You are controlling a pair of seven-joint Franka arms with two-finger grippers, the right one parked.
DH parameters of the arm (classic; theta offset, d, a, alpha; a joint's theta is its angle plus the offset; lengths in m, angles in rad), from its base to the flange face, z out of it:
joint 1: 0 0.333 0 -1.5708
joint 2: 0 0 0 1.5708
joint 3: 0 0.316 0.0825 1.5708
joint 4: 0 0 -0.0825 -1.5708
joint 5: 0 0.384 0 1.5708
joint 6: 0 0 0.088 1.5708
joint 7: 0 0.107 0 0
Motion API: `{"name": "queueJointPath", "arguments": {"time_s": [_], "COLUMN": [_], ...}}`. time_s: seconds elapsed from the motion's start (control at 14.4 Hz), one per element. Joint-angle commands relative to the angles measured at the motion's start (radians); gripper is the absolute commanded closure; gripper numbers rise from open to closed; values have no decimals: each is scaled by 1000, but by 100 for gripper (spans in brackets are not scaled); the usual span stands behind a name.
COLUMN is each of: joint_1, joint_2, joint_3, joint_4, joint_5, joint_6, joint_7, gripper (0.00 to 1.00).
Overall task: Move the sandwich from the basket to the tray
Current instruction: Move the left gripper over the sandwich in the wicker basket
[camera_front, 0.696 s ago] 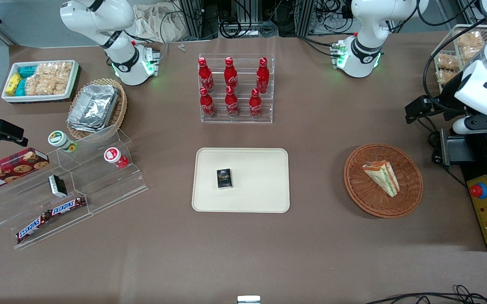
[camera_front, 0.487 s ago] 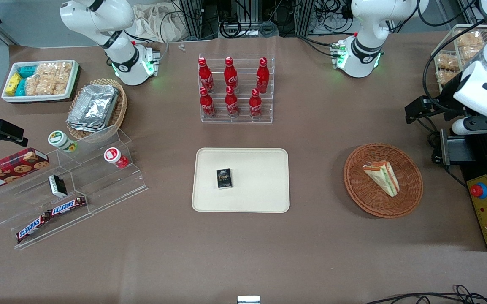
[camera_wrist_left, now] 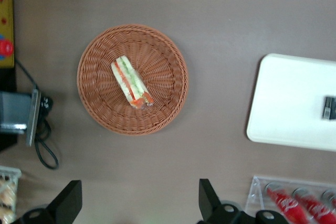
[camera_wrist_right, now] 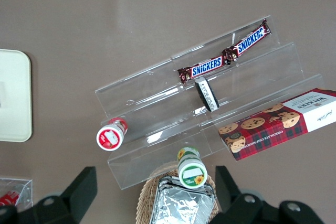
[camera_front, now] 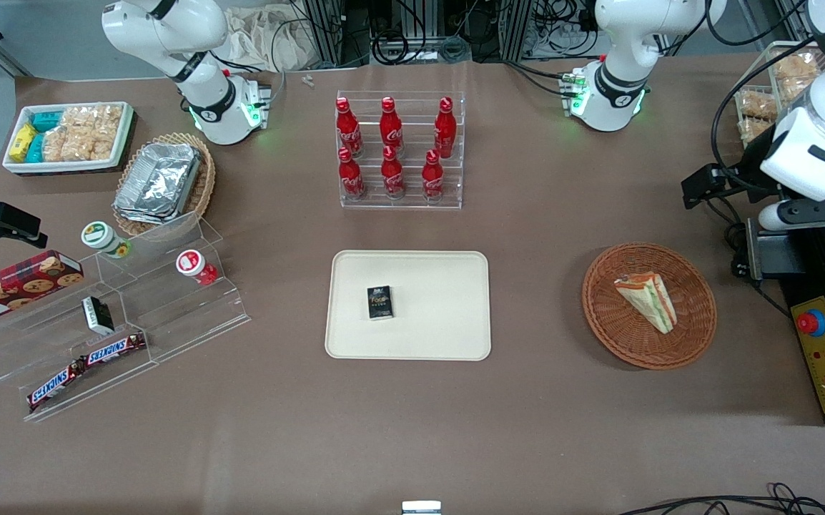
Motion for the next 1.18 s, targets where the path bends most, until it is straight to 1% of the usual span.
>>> {"name": "queueJointPath", "arguments": {"time_s": [0.0,0.28,0.63,0.83,0.9,1.11], "joint_1": [-1,38,81,108,110,110], "joint_2": [31,22,34,49,65,147], "joint_3": [2,4,5,11,11,11], "joint_4": [-4,-149,-361,-506,-536,-539], "joint_5": [16,14,17,10,7,7], "joint_6": [2,151,386,599,646,717], "joint_7": [-134,-211,-229,-270,-281,-338], "gripper": [0,0,0,0,0,0]}}
